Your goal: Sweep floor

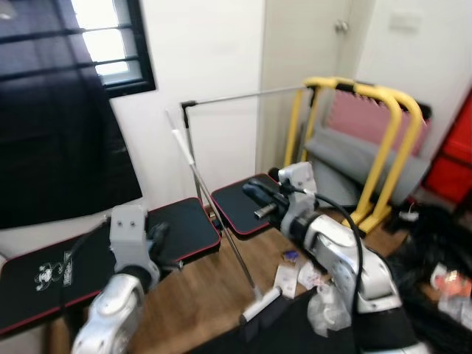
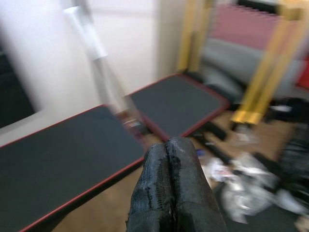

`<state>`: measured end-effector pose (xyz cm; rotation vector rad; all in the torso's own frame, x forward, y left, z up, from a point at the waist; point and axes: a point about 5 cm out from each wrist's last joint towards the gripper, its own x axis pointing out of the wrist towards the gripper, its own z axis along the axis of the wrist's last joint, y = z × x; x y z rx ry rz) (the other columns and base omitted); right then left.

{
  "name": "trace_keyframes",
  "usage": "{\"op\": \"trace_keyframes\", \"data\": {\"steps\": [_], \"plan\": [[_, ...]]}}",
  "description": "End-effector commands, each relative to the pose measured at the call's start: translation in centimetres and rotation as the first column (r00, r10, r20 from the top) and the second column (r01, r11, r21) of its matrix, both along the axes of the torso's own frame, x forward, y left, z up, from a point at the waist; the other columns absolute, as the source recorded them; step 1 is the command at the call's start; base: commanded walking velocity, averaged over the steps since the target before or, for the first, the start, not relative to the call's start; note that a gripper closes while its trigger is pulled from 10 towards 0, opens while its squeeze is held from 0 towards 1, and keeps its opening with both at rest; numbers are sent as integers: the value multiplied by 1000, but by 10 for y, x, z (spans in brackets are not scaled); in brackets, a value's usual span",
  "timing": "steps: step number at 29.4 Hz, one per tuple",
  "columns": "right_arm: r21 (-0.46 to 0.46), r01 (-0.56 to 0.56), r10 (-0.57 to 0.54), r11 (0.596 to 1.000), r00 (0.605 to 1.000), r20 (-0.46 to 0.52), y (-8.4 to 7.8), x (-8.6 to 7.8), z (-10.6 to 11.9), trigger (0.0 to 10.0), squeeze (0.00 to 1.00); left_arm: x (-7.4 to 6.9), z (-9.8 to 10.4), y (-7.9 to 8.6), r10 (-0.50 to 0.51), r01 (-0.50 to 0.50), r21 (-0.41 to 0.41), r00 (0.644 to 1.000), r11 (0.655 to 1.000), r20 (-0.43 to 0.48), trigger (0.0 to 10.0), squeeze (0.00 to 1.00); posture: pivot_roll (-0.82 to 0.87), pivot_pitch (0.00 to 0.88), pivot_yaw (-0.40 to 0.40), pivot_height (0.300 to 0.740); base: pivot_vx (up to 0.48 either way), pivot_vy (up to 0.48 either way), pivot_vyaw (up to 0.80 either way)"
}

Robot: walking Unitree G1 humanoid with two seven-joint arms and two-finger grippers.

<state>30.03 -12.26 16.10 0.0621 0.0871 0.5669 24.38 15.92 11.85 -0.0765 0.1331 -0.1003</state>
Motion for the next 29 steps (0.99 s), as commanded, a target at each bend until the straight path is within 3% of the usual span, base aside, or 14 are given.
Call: {"op": "trace_keyframes", "data": {"steps": [1,24,25,26,29], "plan": [[0,-4,4,1000,1000,-2,5,2,1,10000,0,2,2,5,16,-16,26,1000,1000,13,10000,0,-115,0,-8,740,0,0,-800],[-82,88,-91,993,995,-28,5,2,-16,10000,0,6,5,2,-2,-3,70,998,998,64,10000,0,-122,0,-16,740,0,0,-800],[-83,95,-98,992,995,-25,3,3,-15,10000,318,6,5,2,-1,-3,70,998,998,66,10000,0,-126,0,-17,740,0,0,-800],[-79,104,-106,991,994,-21,2,4,-14,10000,1000,7,4,1,0,-5,69,998,998,67,10000,0,-127,0,-17,740,0,0,-800],[-75,122,-124,990,992,-20,0,6,-14,10000,1000,8,4,1,2,-7,67,998,998,70,10000,0,-127,0,-17,740,0,0,-800]]}}
